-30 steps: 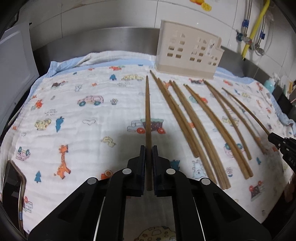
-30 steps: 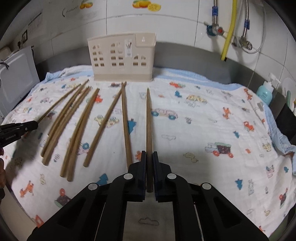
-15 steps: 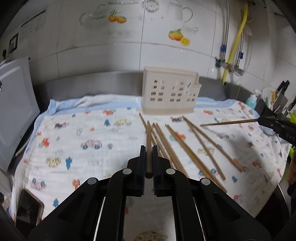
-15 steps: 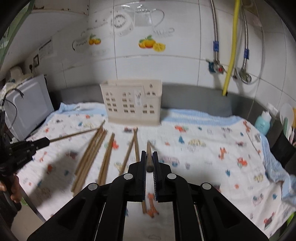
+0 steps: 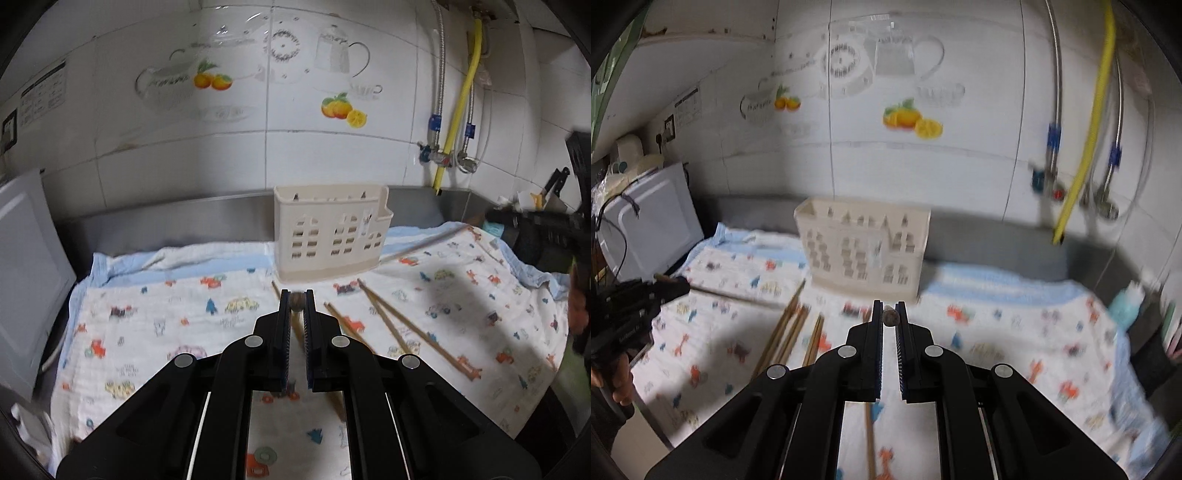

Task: Organize utensils
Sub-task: 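Lift both held chopsticks upright and carry them over the beige holder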

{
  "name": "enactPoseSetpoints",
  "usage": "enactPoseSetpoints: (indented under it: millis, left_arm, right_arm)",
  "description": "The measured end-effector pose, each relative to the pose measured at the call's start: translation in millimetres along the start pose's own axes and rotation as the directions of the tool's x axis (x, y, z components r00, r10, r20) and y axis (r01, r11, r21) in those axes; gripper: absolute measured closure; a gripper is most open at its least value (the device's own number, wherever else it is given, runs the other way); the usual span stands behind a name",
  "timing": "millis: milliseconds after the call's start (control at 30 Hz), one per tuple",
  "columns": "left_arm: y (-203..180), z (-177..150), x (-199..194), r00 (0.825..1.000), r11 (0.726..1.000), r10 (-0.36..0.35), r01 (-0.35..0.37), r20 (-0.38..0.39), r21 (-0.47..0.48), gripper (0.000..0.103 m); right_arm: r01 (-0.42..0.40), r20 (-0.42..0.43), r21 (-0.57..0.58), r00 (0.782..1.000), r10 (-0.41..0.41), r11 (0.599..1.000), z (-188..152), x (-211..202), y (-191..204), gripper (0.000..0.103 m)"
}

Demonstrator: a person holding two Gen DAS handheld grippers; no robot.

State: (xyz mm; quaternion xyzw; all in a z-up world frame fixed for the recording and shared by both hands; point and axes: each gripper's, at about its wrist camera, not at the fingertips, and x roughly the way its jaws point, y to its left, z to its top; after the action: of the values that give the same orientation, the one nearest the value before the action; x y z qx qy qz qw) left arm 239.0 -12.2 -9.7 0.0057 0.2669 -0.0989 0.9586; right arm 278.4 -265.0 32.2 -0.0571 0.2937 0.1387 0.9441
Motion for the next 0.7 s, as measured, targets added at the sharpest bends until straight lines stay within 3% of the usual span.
enactPoseSetpoints:
  millis: [367,700]
  left_arm:
    - [-13.2,50.8,2.5,0.999,0.997,-0.004,0.001,0.037,0.077,0.098]
    - [-29.8,90.9,-9.1,0.993,0.991,-0.026,0.011,0.114,0.131,0.098]
  right_arm:
    - [0.027,0.063,-0.032,0.998,-0.025,0.999,106.0,-14.3,-15.0,0.097]
    - [0.023,0.101,0.012,0.995,-0.024,1.000,140.7,28.2,-20.9,0.097]
